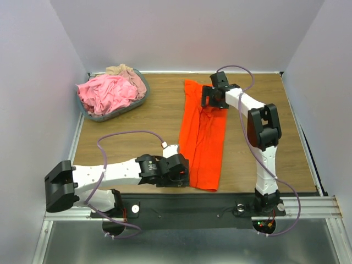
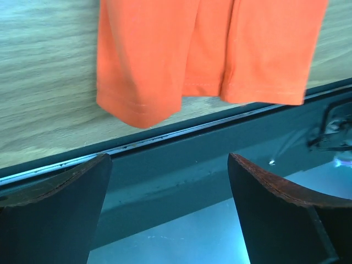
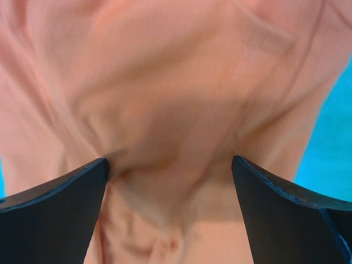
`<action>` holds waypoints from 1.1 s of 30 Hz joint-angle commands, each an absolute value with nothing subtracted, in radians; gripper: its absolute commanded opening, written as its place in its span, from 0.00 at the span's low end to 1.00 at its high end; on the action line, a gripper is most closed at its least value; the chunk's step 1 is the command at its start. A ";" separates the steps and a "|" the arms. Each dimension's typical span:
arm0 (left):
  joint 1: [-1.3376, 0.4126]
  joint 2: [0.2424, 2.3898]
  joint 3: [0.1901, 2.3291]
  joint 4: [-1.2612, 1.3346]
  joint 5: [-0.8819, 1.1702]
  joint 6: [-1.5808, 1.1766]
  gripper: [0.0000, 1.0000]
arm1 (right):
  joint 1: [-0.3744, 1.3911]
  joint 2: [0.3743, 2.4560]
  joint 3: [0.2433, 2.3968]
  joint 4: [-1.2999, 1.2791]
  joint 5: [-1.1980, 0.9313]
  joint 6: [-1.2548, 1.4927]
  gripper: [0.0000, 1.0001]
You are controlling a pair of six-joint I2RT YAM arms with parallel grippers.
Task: Fold and stack the t-shirts
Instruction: Fold the tshirt
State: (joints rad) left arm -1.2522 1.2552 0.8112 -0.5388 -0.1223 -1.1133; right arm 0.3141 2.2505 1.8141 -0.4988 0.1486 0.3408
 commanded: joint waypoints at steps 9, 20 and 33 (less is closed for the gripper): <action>-1.171 1.060 0.669 -0.488 -0.276 -1.134 0.98 | 0.405 1.751 1.451 -0.558 0.080 0.363 1.00; -0.989 1.046 0.469 -0.111 -0.098 -1.034 0.98 | 0.834 1.494 1.006 -0.286 -0.172 0.618 1.00; -0.988 1.121 0.419 -0.184 -0.161 -1.092 0.98 | 0.874 1.534 0.927 -0.066 -0.259 0.764 1.00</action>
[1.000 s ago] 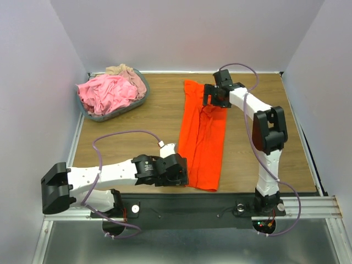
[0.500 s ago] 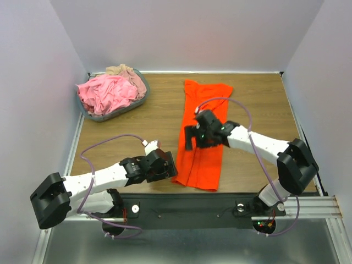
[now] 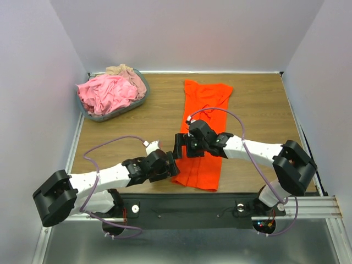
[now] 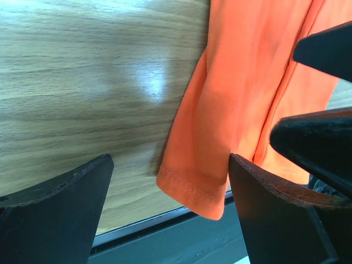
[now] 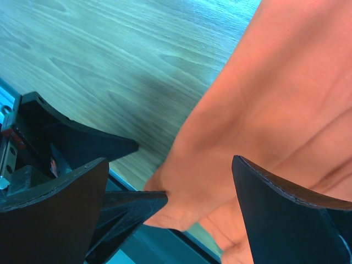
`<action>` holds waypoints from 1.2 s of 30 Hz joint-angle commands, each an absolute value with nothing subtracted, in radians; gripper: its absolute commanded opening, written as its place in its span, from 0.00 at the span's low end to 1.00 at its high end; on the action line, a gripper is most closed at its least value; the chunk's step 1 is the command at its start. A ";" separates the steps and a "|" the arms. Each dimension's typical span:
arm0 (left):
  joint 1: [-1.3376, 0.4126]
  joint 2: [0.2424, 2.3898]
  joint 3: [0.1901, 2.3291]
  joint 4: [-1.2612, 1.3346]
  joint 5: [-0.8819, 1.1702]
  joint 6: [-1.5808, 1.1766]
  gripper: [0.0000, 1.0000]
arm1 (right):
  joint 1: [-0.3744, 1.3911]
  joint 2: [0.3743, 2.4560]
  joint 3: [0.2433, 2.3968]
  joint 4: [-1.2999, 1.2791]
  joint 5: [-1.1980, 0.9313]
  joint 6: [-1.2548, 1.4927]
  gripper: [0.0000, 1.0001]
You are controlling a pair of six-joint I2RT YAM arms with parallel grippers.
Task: Fold and stack the t-shirts
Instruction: Fold the tshirt
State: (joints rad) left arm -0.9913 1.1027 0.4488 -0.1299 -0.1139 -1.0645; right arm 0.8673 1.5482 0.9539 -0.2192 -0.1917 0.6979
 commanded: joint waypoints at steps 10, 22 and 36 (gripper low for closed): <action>-0.989 1.204 0.376 -0.172 -0.121 -1.098 0.74 | 0.874 1.615 0.833 -0.032 -0.265 0.839 1.00; -1.035 1.278 0.456 -0.224 -0.120 -1.055 0.29 | 0.871 1.511 0.759 -0.043 -0.238 0.868 1.00; -1.170 1.230 0.491 -0.273 -0.121 -1.147 0.03 | 0.873 0.922 0.614 -0.677 0.022 1.008 1.00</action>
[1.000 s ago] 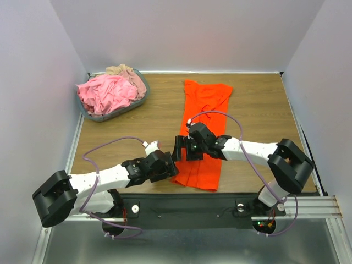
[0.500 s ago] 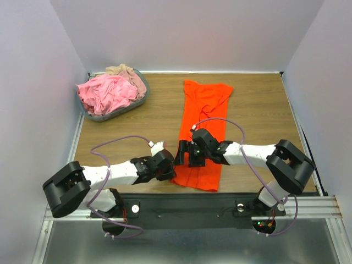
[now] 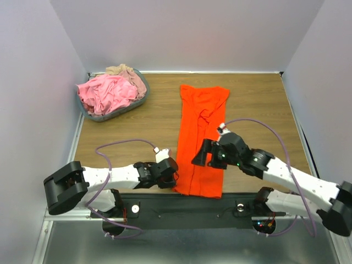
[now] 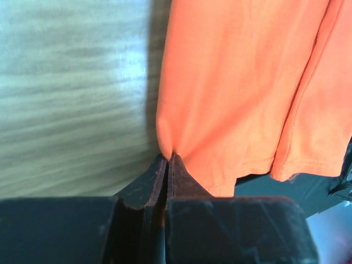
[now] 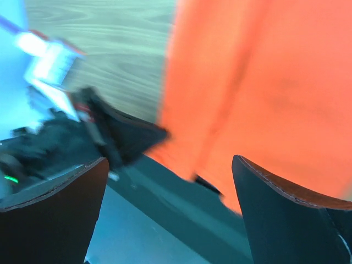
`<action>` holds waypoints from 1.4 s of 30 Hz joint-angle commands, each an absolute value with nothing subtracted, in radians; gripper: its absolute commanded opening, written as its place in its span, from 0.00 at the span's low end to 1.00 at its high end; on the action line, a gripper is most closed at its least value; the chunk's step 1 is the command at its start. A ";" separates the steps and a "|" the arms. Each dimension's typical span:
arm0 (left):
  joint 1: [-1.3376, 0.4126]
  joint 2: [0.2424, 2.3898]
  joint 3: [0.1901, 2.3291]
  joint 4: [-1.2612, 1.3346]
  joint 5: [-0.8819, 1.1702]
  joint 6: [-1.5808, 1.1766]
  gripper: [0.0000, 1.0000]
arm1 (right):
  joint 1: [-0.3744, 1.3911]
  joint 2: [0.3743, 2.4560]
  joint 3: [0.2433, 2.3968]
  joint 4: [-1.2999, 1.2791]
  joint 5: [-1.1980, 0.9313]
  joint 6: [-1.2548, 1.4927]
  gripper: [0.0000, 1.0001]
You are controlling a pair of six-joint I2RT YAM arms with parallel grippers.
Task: Fold and stack the t-shirts
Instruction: Fold the tshirt
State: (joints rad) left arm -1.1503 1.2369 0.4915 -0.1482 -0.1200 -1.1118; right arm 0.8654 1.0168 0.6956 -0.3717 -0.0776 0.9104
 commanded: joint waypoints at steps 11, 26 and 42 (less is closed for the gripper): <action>-1.213 1.206 0.495 -0.267 -0.123 -1.212 0.00 | 0.873 0.893 0.460 -0.758 -0.121 1.074 0.78; -1.218 1.183 0.529 -0.216 -0.103 -1.189 0.00 | 0.871 0.985 0.437 -0.609 -0.253 1.048 0.05; -1.134 1.187 0.684 -0.213 -0.181 -1.075 0.00 | 0.796 1.028 0.638 -0.660 -0.028 0.956 0.00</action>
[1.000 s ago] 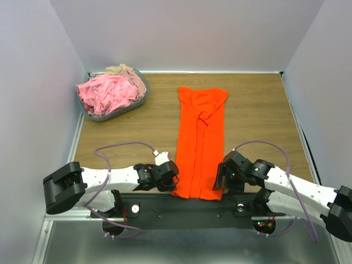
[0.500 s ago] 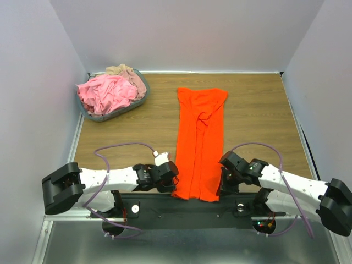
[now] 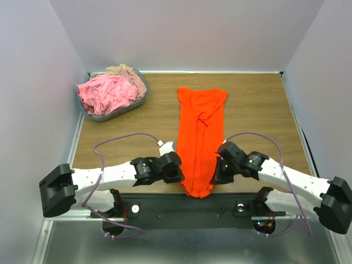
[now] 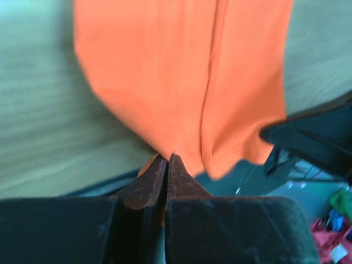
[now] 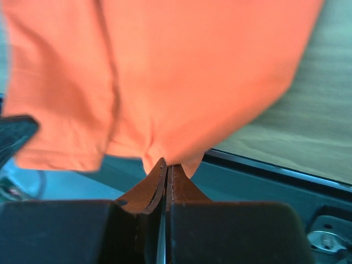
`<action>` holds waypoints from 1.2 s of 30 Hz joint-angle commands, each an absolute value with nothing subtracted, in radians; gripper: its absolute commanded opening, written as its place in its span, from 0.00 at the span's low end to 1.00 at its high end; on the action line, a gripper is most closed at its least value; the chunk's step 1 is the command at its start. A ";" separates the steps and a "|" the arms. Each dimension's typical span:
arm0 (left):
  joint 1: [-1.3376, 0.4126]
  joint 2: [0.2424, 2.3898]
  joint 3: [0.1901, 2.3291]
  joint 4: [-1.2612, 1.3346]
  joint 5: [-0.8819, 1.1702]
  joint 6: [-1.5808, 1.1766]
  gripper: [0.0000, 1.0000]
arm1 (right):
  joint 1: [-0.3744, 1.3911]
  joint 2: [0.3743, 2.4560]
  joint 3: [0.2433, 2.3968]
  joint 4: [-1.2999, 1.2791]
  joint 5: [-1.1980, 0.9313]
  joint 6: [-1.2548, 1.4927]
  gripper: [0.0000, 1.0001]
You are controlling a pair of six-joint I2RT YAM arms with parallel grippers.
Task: Fold and stack the t-shirts
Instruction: Fold the tshirt
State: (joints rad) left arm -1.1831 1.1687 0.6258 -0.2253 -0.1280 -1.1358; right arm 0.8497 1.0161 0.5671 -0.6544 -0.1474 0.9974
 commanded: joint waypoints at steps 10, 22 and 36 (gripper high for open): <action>-0.910 1.336 0.877 -0.091 -0.146 -0.891 0.00 | 0.625 1.218 0.853 -0.552 0.094 0.796 0.00; -0.738 1.647 1.199 -0.107 -0.063 -0.709 0.00 | 0.443 1.399 1.037 -0.425 0.103 0.735 0.00; -0.621 1.881 1.393 -0.133 -0.063 -0.673 0.00 | 0.272 1.623 1.134 -0.354 -0.029 0.695 0.01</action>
State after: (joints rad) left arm -0.6479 1.8652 1.3376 -0.1253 -0.0444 -0.6952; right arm 0.2928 1.5860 1.0794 -0.4145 0.0219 0.7288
